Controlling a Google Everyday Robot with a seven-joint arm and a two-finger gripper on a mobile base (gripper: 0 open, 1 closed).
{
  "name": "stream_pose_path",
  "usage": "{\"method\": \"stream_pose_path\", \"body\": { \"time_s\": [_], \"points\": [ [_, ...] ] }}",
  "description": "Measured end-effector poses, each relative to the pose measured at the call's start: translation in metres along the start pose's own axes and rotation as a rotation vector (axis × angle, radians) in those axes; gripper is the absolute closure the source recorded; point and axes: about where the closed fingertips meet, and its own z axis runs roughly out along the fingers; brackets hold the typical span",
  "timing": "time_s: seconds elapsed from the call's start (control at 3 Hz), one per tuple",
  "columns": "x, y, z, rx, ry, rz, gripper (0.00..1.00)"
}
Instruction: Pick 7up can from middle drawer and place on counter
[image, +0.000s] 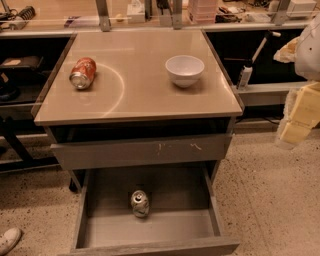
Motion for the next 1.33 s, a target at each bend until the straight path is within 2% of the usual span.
{"method": "stream_pose_path", "body": {
  "time_s": [0.33,0.67,1.0,1.33],
  "points": [
    [0.000,0.000,0.000,0.000,0.000,0.000,0.00],
    [0.001,0.009,0.013,0.006,0.016,0.020,0.00],
    [0.002,0.035,0.069,-0.059,0.037,0.050,0.00],
    [0.005,0.066,0.133,-0.153,0.044,0.061,0.00]
  ]
}}
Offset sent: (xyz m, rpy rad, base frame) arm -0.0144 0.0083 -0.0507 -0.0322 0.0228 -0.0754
